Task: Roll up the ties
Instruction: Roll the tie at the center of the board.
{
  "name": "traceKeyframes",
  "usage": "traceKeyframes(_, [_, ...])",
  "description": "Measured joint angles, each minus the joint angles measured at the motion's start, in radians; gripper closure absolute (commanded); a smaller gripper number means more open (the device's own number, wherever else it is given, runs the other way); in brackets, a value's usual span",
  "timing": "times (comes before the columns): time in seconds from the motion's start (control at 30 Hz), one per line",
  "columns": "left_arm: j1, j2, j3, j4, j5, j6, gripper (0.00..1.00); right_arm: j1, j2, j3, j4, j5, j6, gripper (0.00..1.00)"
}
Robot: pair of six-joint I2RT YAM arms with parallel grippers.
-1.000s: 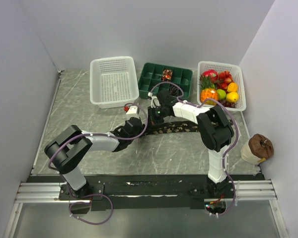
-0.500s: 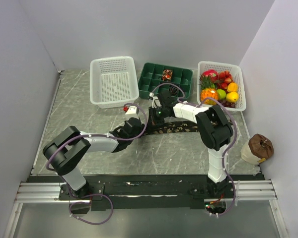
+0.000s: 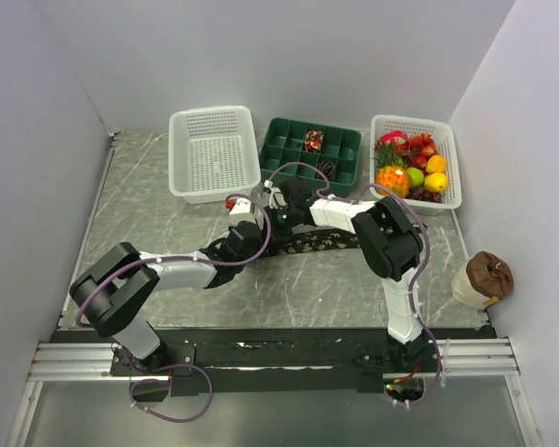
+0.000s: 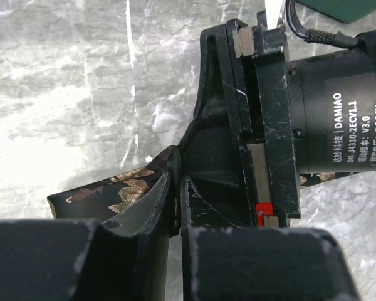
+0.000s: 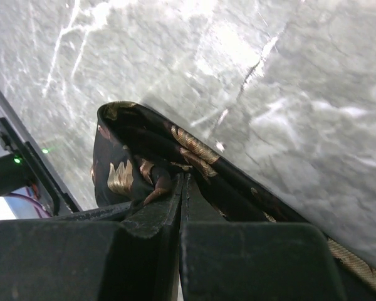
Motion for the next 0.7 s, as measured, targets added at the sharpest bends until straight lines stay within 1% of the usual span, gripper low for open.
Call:
traceKeyframes(0.2, [0.001,-0.01,-0.013,-0.015,-0.016,0.0,0.86,0.006,0.029,0.0,0.07,-0.023,0.064,1.0])
traceKeyframes(0.37, [0.0,-0.047,-0.044,-0.014,-0.01,-0.002,0.86,0.017,0.045,0.0,0.121,-0.026,0.095,1.0])
traceKeyframes(0.57, [-0.002,-0.057,-0.074,0.018,-0.012,-0.014,0.85,0.019,0.047,-0.002,0.131,-0.026,0.107,1.0])
traceKeyframes(0.7, [-0.006,-0.031,-0.073,0.046,-0.029,-0.025,0.86,0.018,0.048,-0.006,0.137,-0.029,0.115,1.0])
